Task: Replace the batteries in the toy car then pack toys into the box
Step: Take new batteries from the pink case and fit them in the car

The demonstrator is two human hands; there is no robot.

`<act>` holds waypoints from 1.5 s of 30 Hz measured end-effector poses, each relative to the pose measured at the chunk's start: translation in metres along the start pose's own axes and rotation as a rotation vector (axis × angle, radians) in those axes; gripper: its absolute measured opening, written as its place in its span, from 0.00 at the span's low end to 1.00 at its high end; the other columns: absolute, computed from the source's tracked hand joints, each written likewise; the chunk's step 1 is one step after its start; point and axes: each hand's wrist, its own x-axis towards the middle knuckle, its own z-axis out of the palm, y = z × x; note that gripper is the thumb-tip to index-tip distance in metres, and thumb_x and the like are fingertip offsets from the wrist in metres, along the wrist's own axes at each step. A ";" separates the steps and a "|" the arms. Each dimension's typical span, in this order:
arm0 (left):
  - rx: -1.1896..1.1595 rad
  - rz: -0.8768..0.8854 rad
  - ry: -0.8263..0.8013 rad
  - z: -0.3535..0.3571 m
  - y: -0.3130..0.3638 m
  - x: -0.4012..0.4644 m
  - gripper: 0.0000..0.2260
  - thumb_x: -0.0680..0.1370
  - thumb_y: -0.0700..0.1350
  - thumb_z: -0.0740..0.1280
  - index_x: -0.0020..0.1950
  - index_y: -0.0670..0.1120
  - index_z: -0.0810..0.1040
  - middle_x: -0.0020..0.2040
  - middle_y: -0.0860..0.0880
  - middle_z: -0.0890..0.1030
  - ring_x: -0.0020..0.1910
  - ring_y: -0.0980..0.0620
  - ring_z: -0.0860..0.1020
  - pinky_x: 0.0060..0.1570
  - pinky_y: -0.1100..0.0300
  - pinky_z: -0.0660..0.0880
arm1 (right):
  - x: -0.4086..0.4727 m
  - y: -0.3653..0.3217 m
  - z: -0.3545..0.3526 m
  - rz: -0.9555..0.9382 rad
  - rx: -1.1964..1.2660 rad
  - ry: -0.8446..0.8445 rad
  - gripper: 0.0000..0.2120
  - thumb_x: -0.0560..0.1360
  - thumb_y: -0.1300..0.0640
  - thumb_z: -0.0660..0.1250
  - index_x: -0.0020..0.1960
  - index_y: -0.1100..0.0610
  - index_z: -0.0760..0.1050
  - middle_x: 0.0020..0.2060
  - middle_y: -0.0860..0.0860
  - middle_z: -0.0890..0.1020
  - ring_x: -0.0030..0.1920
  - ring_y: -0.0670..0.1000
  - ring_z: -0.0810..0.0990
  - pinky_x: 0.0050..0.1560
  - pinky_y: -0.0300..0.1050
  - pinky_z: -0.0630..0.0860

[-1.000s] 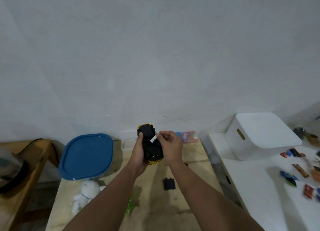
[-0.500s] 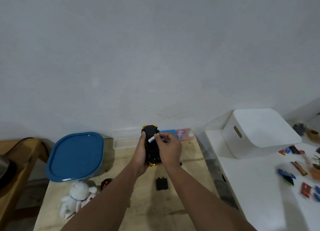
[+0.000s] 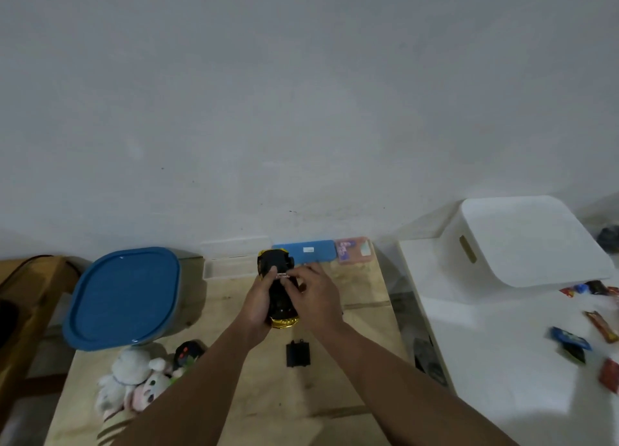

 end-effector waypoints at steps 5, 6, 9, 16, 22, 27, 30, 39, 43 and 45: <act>-0.014 -0.004 -0.010 0.009 0.005 0.009 0.20 0.86 0.57 0.60 0.69 0.47 0.80 0.62 0.39 0.85 0.60 0.40 0.85 0.52 0.49 0.83 | 0.018 0.010 -0.009 -0.042 0.034 -0.040 0.11 0.76 0.51 0.71 0.58 0.50 0.82 0.50 0.46 0.76 0.47 0.45 0.79 0.46 0.43 0.79; -0.008 -0.005 0.002 0.010 0.006 0.011 0.20 0.86 0.58 0.59 0.68 0.47 0.81 0.61 0.40 0.86 0.58 0.41 0.86 0.51 0.50 0.83 | 0.022 0.012 -0.011 -0.064 0.006 -0.070 0.12 0.76 0.51 0.71 0.58 0.50 0.82 0.51 0.46 0.76 0.47 0.46 0.79 0.45 0.43 0.79; 0.030 -0.017 0.055 0.008 0.007 0.016 0.22 0.86 0.59 0.58 0.68 0.47 0.81 0.59 0.40 0.87 0.57 0.41 0.86 0.58 0.46 0.81 | 0.031 0.015 -0.017 -0.128 -0.054 -0.146 0.13 0.76 0.50 0.72 0.60 0.49 0.81 0.51 0.46 0.75 0.45 0.46 0.78 0.44 0.43 0.78; 0.229 -0.002 0.003 0.012 0.015 0.015 0.33 0.79 0.74 0.57 0.68 0.51 0.83 0.60 0.41 0.86 0.60 0.41 0.85 0.65 0.43 0.78 | 0.039 0.018 -0.021 -0.324 -0.141 -0.192 0.17 0.76 0.54 0.69 0.65 0.51 0.79 0.54 0.48 0.77 0.48 0.49 0.79 0.44 0.44 0.78; 0.283 0.006 -0.013 0.013 0.011 0.010 0.38 0.74 0.78 0.56 0.68 0.52 0.80 0.57 0.43 0.88 0.57 0.43 0.86 0.60 0.45 0.81 | 0.039 0.013 -0.026 -0.444 -0.211 -0.238 0.15 0.79 0.55 0.66 0.66 0.52 0.78 0.55 0.49 0.78 0.47 0.51 0.80 0.44 0.49 0.79; 0.259 -0.008 0.008 0.011 0.009 0.004 0.38 0.74 0.77 0.57 0.69 0.49 0.79 0.58 0.40 0.87 0.57 0.40 0.86 0.65 0.39 0.79 | 0.037 0.012 -0.028 -0.519 -0.266 -0.248 0.14 0.81 0.54 0.64 0.65 0.52 0.79 0.56 0.49 0.80 0.47 0.52 0.80 0.45 0.52 0.79; 0.296 -0.004 0.015 0.006 0.009 0.001 0.38 0.75 0.77 0.57 0.67 0.50 0.80 0.56 0.42 0.88 0.56 0.42 0.87 0.64 0.41 0.80 | 0.035 0.009 -0.026 -0.512 -0.283 -0.252 0.13 0.80 0.53 0.64 0.64 0.51 0.79 0.57 0.49 0.80 0.49 0.52 0.80 0.47 0.51 0.79; 0.229 0.058 -0.003 -0.005 0.009 -0.009 0.36 0.75 0.77 0.60 0.68 0.51 0.82 0.59 0.41 0.87 0.58 0.40 0.86 0.67 0.39 0.77 | 0.025 -0.004 -0.021 -0.303 0.140 -0.072 0.08 0.78 0.57 0.69 0.57 0.51 0.81 0.49 0.45 0.79 0.47 0.42 0.79 0.48 0.41 0.80; 0.197 0.067 -0.012 -0.008 0.010 -0.012 0.37 0.75 0.78 0.58 0.71 0.52 0.79 0.60 0.40 0.86 0.58 0.38 0.85 0.66 0.38 0.78 | 0.029 -0.013 -0.031 -0.237 0.248 -0.002 0.12 0.80 0.58 0.67 0.62 0.51 0.80 0.49 0.45 0.77 0.50 0.41 0.79 0.48 0.36 0.80; 0.170 0.076 -0.016 -0.010 0.009 -0.014 0.37 0.75 0.77 0.59 0.72 0.53 0.78 0.61 0.41 0.86 0.59 0.39 0.85 0.65 0.39 0.79 | 0.030 -0.014 -0.037 -0.160 0.206 -0.103 0.11 0.77 0.54 0.70 0.59 0.47 0.80 0.47 0.42 0.80 0.47 0.40 0.80 0.45 0.33 0.78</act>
